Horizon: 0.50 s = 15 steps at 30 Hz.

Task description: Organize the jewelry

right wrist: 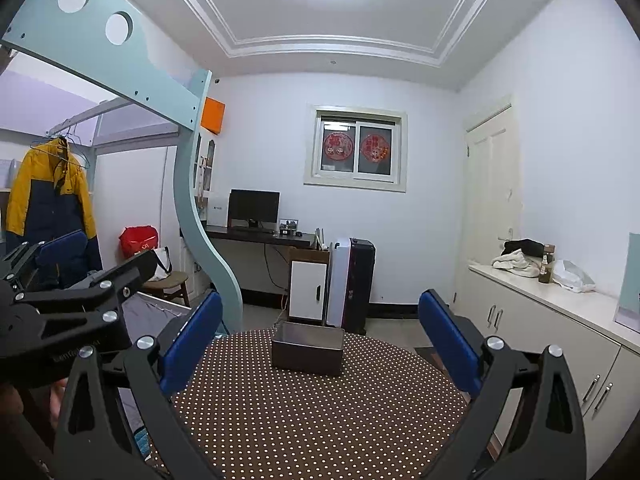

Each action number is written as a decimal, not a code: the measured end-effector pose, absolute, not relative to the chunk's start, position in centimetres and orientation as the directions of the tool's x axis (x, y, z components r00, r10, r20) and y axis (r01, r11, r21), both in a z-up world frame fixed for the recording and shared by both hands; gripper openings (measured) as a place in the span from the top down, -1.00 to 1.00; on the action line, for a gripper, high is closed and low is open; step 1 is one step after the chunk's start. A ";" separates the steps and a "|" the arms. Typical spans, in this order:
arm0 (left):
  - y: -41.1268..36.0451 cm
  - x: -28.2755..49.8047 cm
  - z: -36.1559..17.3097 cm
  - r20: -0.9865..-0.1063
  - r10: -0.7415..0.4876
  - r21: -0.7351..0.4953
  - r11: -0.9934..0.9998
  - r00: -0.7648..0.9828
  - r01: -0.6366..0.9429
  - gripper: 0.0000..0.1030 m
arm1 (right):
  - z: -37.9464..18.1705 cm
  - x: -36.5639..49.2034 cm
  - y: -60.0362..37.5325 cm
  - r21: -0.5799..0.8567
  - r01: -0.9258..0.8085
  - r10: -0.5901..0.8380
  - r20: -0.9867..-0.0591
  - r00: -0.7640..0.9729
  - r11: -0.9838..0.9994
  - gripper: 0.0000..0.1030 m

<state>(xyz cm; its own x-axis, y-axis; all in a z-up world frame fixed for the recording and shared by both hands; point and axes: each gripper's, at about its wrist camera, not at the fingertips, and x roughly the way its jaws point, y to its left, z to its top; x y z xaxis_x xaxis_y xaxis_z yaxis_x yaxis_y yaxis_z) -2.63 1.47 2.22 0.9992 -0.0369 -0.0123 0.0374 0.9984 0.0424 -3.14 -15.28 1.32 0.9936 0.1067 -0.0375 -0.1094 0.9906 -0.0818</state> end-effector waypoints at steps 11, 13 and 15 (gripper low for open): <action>1.1 -3.1 2.3 -0.009 -0.020 0.054 0.998 1.000 0.020 -0.87 | 1.4 -3.5 -15.3 -0.073 -0.109 0.106 -0.038 0.994 0.991 -0.84; 0.9 -3.0 2.3 -0.012 -0.018 0.059 0.998 1.000 0.019 -0.87 | 1.4 -3.5 -15.3 -0.070 -0.108 0.106 -0.036 0.994 0.992 -0.84; 0.8 -3.1 2.3 -0.013 -0.016 0.061 0.998 1.000 0.017 -0.87 | 1.4 -3.4 -15.4 -0.071 -0.108 0.106 -0.039 0.994 0.992 -0.84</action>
